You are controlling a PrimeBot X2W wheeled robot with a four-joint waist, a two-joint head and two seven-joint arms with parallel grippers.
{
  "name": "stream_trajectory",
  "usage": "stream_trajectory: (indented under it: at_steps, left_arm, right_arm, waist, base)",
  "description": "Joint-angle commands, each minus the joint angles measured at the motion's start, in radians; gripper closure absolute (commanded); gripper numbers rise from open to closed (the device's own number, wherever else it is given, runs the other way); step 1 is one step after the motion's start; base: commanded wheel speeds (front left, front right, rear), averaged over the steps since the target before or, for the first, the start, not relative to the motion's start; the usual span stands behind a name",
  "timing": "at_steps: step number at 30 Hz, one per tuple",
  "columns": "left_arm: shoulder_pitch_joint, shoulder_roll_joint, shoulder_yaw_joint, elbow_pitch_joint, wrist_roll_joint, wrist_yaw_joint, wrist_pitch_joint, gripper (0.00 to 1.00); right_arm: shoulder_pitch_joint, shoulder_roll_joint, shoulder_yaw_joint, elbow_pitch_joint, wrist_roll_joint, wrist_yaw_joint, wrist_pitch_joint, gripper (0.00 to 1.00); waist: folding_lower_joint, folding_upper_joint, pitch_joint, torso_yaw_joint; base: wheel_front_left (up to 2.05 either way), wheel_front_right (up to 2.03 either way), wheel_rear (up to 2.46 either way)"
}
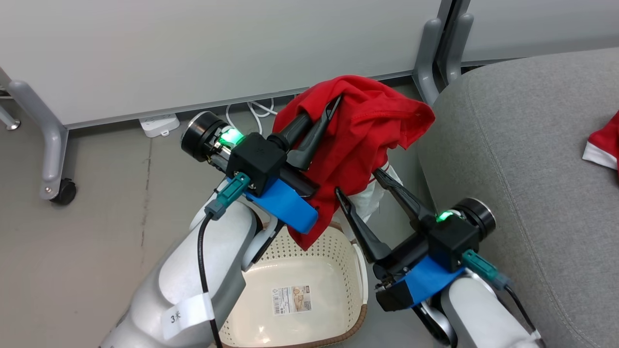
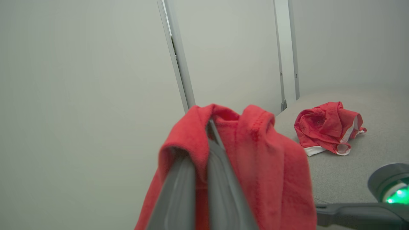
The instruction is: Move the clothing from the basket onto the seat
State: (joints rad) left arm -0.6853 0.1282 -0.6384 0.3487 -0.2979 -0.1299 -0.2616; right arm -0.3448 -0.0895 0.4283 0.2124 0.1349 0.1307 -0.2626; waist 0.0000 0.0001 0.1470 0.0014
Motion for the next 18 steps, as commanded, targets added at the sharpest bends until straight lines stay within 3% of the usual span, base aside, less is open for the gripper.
stream_trajectory:
  at_steps: [1, 13, 14, 15, 18]
  left_arm:
    - [-0.02, -0.003, -0.004, -0.004, 0.003, 0.0, -0.005, 1.0]
    - [-0.029, -0.024, -0.02, -0.008, 0.005, 0.0, -0.005, 1.0]
    - [-0.03, -0.025, -0.021, -0.007, 0.004, 0.0, -0.005, 1.0]
    - [-0.03, -0.026, -0.02, -0.006, 0.002, 0.0, -0.005, 1.0]
    - [-0.03, -0.027, -0.018, -0.004, 0.001, 0.0, -0.005, 1.0]
  right_arm:
    - [-0.034, 0.0, 0.014, 0.022, 0.004, 0.0, -0.003, 0.0]
    - [-0.162, 0.035, 0.022, 0.114, 0.003, 0.0, -0.004, 0.0]
    - [-0.168, 0.036, 0.018, 0.118, 0.002, 0.0, -0.004, 0.29]
    - [-0.173, 0.038, 0.016, 0.126, 0.002, 0.0, -0.003, 1.0]
    - [-0.177, 0.039, 0.015, 0.131, 0.003, 0.0, -0.004, 1.0]
  waist:
    - [0.0, -0.0001, 0.007, 0.004]
    - [0.0, -0.0001, 0.031, 0.021]
    - [0.0, -0.0001, 0.031, 0.022]
    - [0.0, -0.0001, 0.03, 0.024]
    - [0.0, -0.0001, 0.029, 0.024]
  base:
    - [0.0, 0.0, 0.0]
    - [0.0, 0.0, 0.0]
    - [0.0, 0.0, 0.0]
    - [0.0, 0.0, 0.0]
    - [0.0, 0.0, 0.0]
